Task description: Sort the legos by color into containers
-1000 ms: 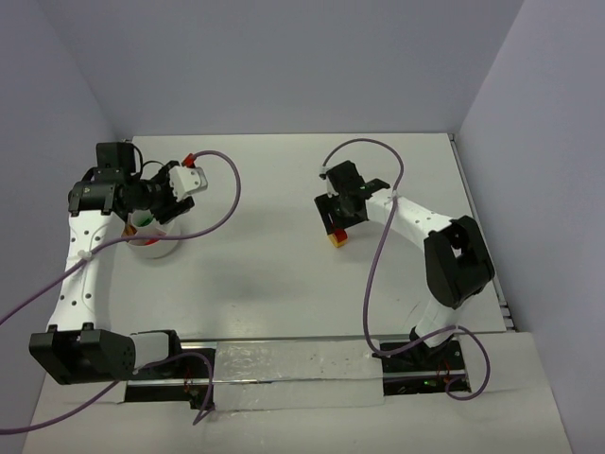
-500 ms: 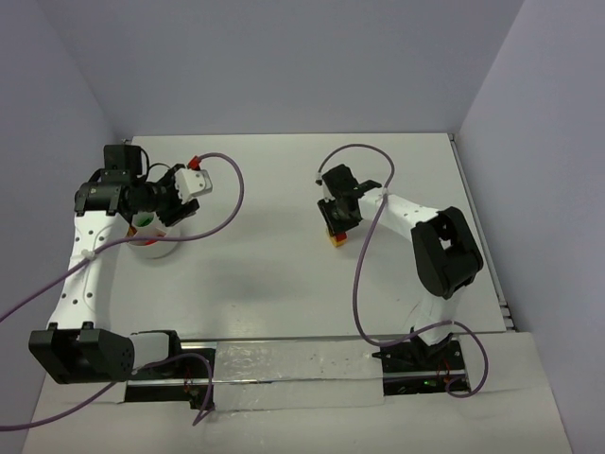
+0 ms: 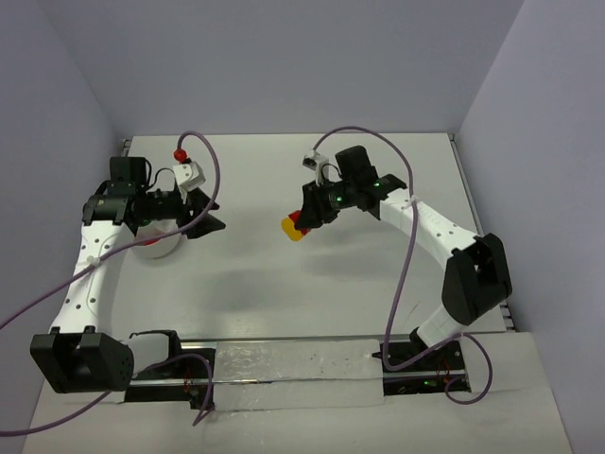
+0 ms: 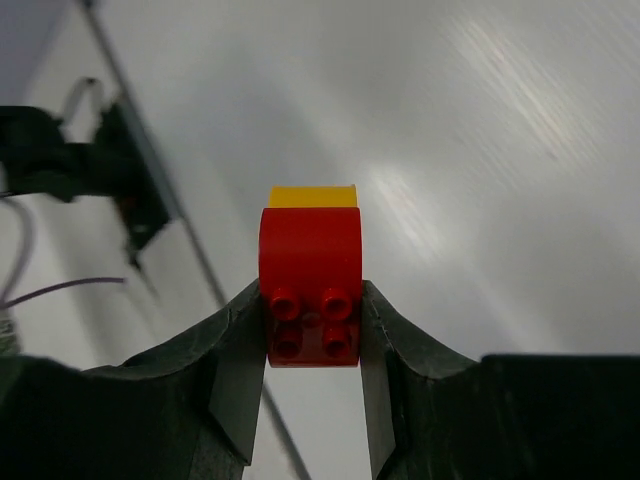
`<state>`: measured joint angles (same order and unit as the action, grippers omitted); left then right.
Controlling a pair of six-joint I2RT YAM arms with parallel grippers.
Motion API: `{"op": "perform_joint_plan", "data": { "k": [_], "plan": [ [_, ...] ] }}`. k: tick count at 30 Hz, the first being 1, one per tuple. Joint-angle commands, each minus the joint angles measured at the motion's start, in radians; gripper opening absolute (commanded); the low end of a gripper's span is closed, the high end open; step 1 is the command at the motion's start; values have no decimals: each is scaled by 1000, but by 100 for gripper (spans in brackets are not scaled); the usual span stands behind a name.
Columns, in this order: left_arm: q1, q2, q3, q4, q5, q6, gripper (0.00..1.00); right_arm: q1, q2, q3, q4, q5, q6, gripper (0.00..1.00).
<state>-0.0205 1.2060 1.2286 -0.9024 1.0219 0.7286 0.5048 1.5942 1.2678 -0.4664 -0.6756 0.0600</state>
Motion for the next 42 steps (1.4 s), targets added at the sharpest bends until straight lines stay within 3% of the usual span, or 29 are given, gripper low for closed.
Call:
{"op": "perform_joint_plan", "data": {
  "k": [1,5,11,20,34,42],
  "plan": [
    [-14,-45,-52,181,261,-331,66,27,-57,74,152,-382,100,0],
    [-41,-91,-141,439,262,-573,69,72,-33,122,253,-485,237,0],
    [-102,-93,-188,642,261,-832,71,140,-3,164,276,-486,272,0],
    [-165,-77,-222,758,305,-947,73,155,-4,176,256,-472,263,0],
    [-182,-82,-248,740,372,-955,83,155,-14,181,194,-451,197,0],
    [-196,-72,-253,729,337,-951,75,156,-1,219,198,-438,207,0]
  ]
}}
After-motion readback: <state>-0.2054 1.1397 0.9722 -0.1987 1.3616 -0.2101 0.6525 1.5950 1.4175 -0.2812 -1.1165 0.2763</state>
